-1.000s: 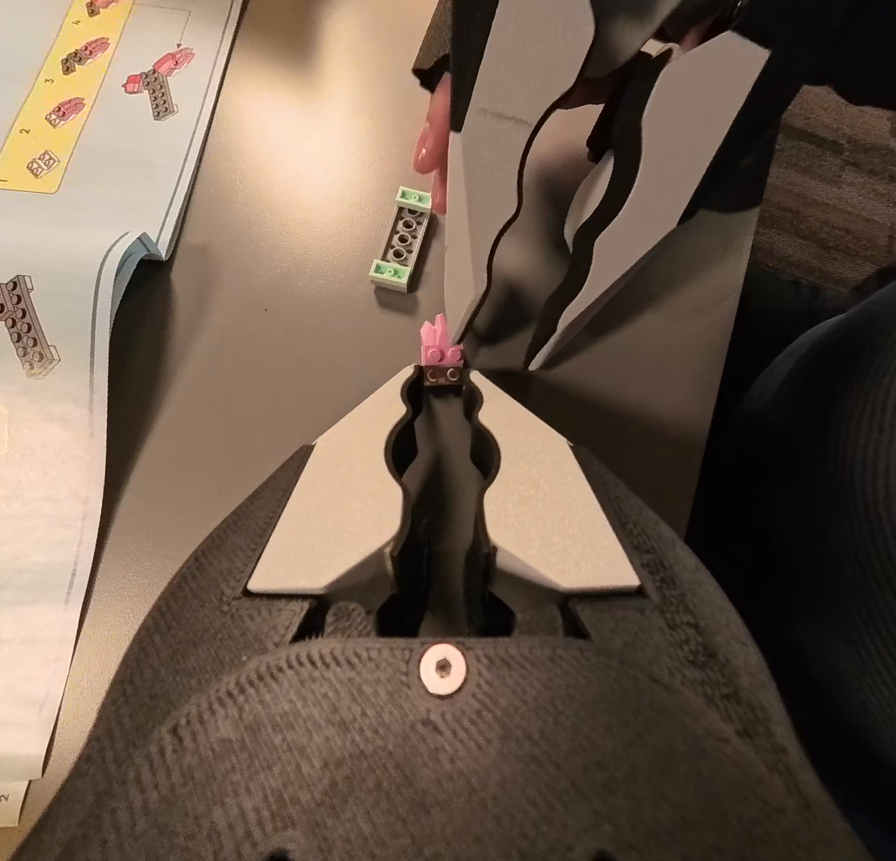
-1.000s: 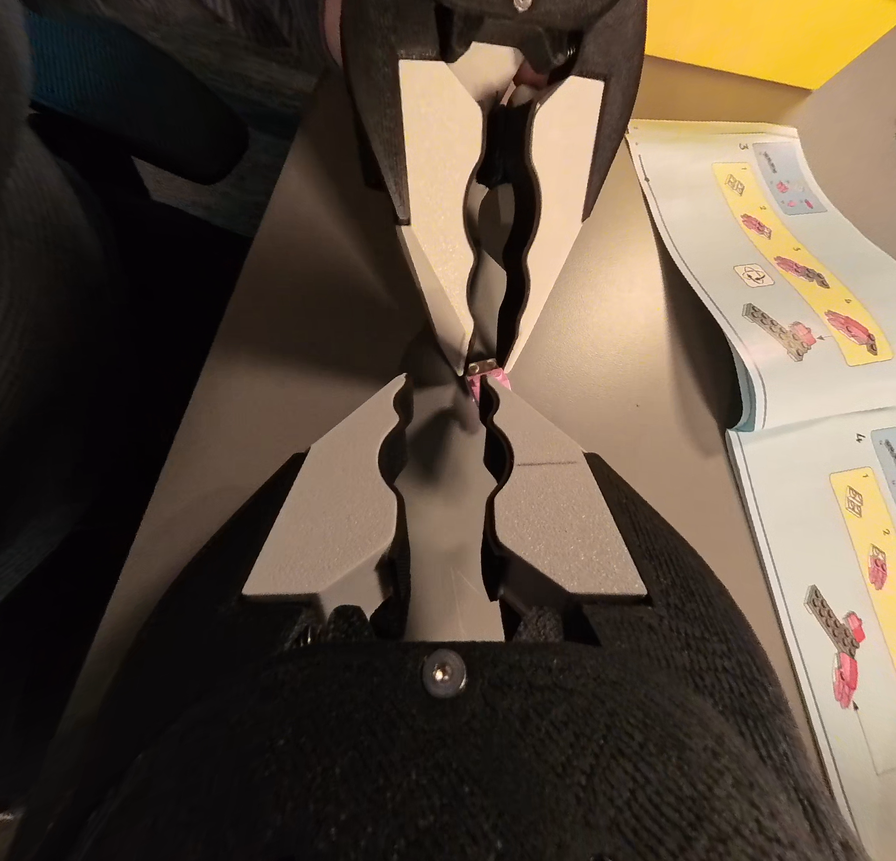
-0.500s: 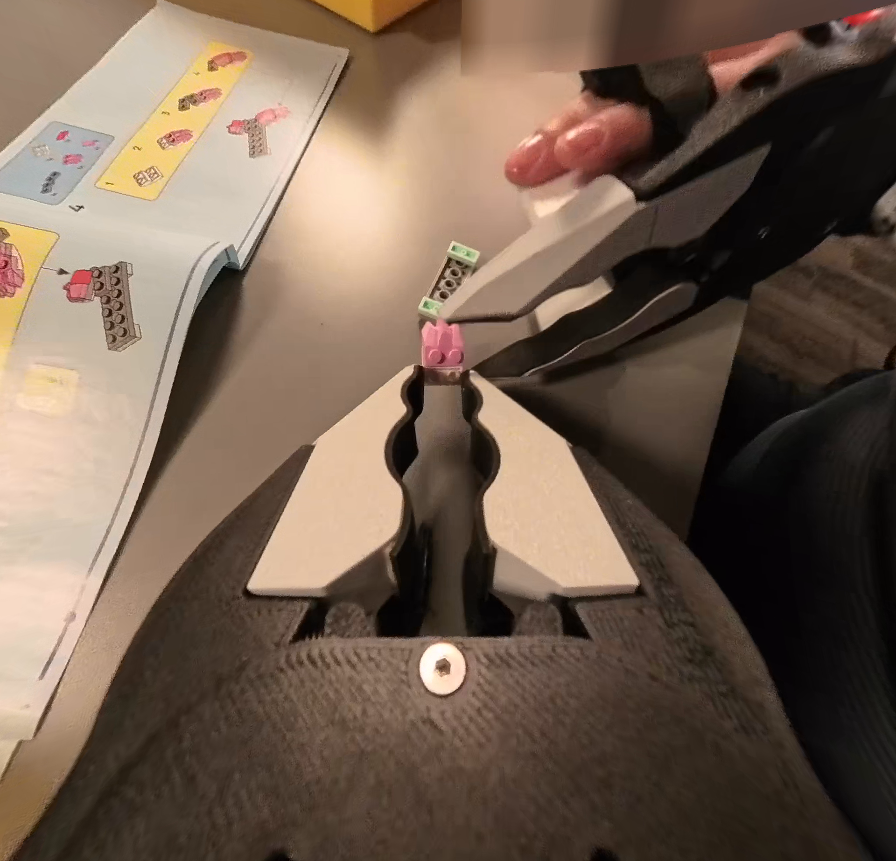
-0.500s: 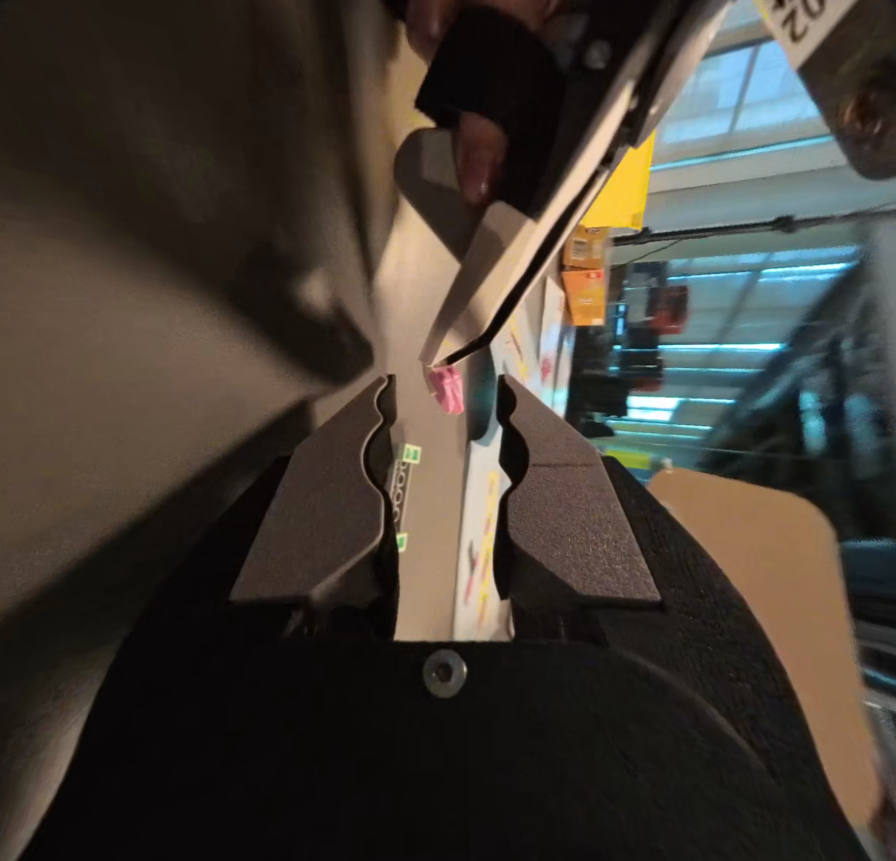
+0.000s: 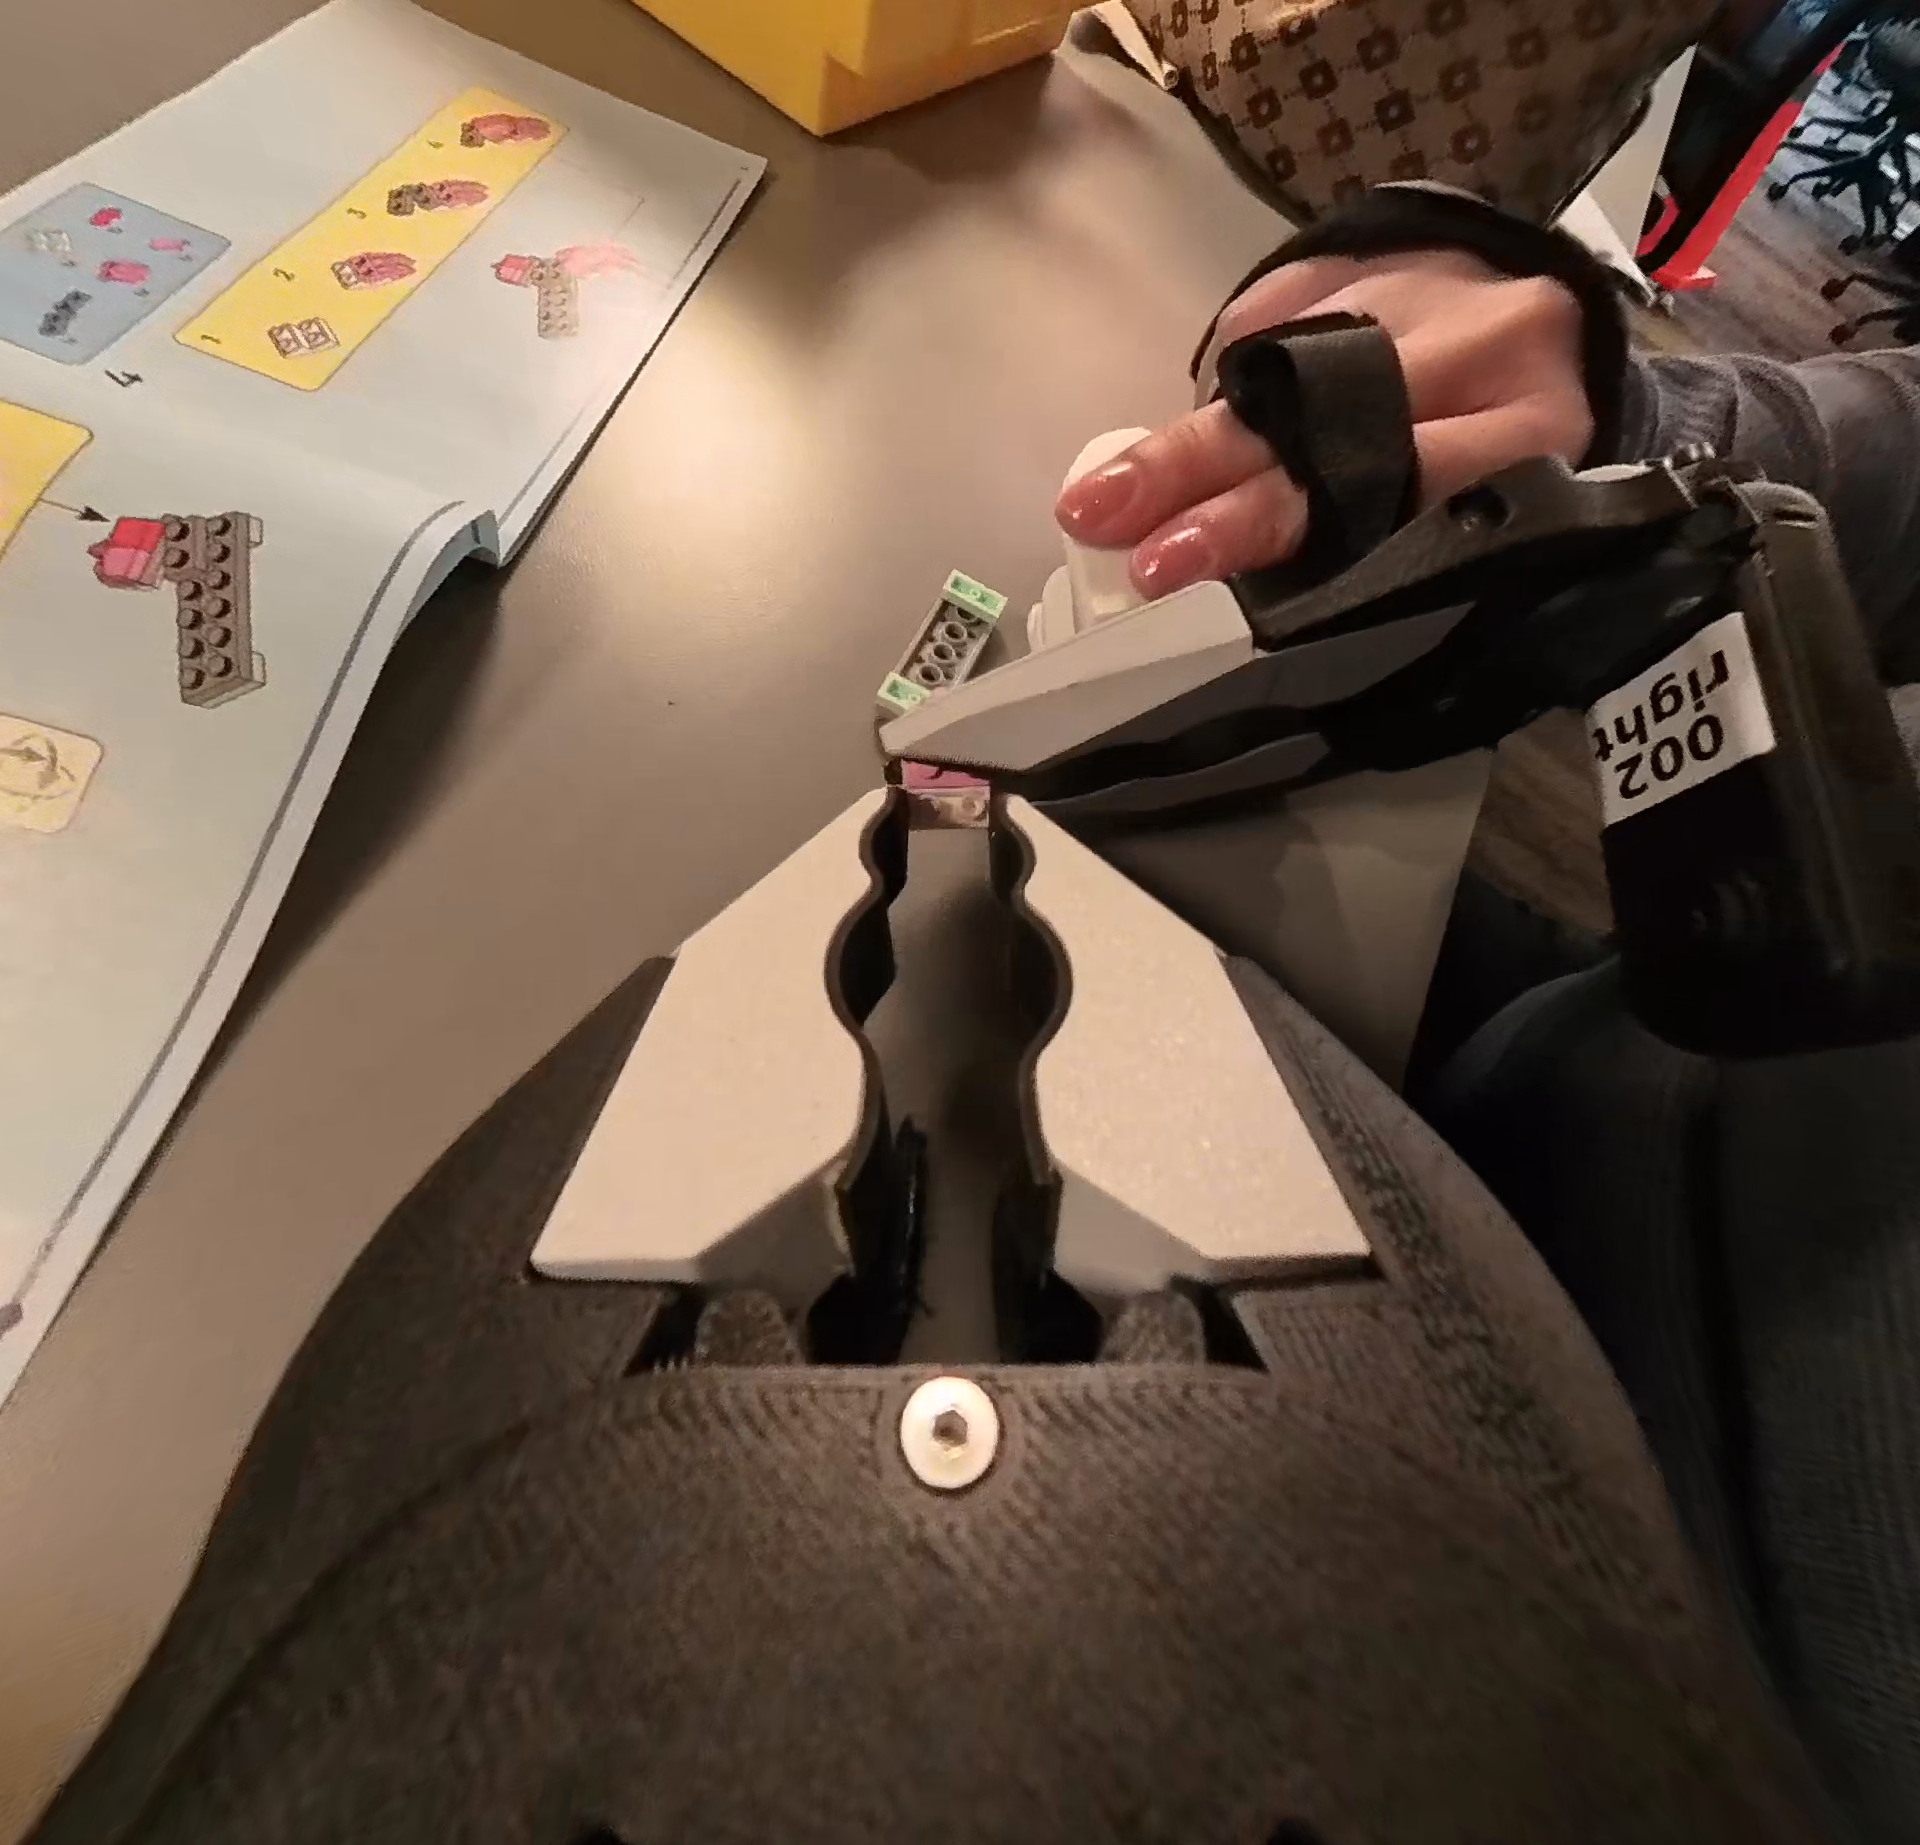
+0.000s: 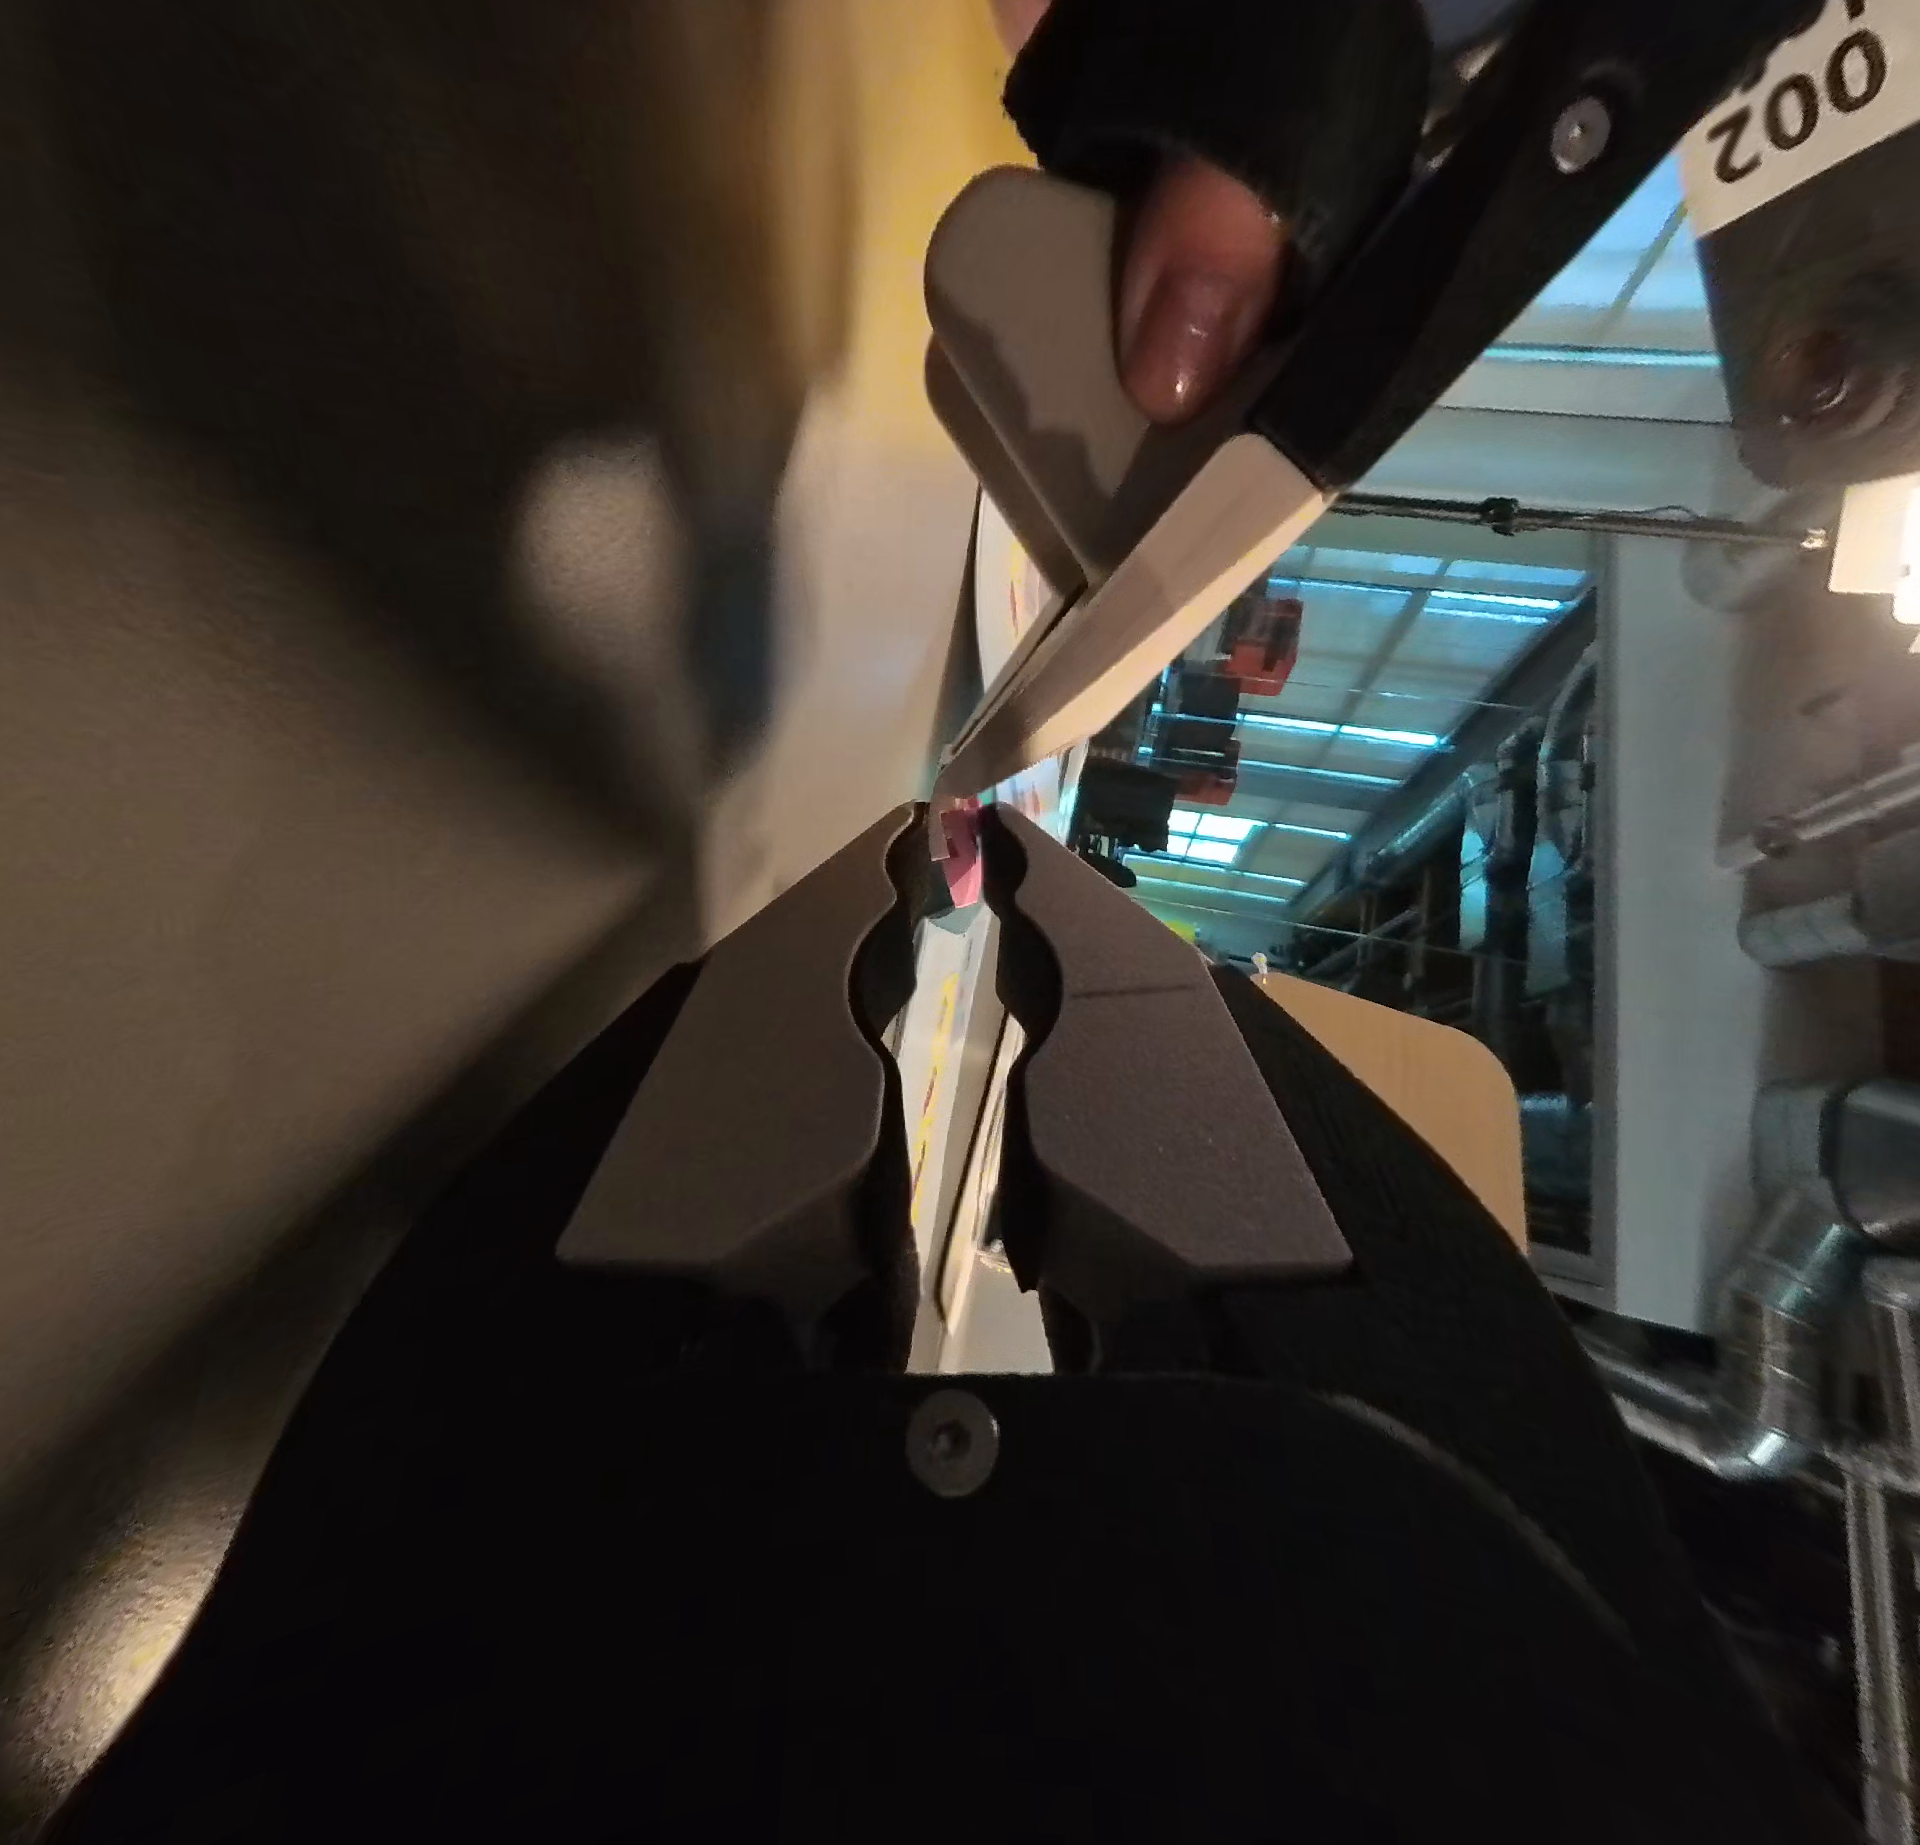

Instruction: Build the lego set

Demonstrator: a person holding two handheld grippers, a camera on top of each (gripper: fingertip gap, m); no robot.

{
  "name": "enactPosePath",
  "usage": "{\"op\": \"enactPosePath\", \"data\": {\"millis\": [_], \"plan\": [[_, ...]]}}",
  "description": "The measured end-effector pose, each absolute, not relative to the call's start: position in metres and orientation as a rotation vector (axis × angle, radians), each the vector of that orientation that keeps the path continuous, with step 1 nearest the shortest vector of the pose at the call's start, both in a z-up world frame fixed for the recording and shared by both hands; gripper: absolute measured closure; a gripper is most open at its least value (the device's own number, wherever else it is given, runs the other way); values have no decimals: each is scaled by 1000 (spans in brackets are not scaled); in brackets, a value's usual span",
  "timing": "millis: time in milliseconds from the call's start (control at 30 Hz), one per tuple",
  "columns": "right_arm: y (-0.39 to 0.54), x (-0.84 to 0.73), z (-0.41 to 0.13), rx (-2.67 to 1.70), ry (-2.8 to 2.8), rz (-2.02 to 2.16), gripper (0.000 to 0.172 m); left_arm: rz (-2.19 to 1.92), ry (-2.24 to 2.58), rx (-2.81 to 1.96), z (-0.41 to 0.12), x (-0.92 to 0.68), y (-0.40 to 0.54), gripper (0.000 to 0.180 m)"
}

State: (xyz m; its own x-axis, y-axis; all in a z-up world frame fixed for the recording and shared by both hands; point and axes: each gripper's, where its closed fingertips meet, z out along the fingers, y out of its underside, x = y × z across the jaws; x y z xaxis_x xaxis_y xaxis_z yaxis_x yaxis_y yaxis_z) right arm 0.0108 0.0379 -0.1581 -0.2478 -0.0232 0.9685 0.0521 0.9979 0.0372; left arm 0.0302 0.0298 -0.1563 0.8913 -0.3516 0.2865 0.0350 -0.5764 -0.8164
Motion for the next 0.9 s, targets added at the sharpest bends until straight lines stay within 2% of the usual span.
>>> {"op": "enactPosePath", "data": {"millis": [300, 400, 500, 667, 767, 833, 900], "plan": [[40, 12, -165, -18, -1855, -76, 166, -525, 152, -2148, -162, 32, 31, 166], [35, 13, -165, -83, -1855, -3, 166, -581, 135, -2178, -163, 37, 25, 157], [33, 13, -163, -102, -1841, 18, 166, -546, 124, -2168, -163, 33, 24, 165], [32, 11, -160, -91, -1825, 20, 166, -553, 94, -2138, -160, 31, 24, 165], [31, 11, -158, -140, -1828, 155, 165, -615, 54, -2121, -158, 31, 23, 165], [39, 13, -150, -216, -1806, 226, 142, -649, 2, -2101, -155, 25, 23, 165], [46, 17, -142, -269, -1775, 301, 129, -705, -53, -2067, -151, 21, 23, 166]]}}
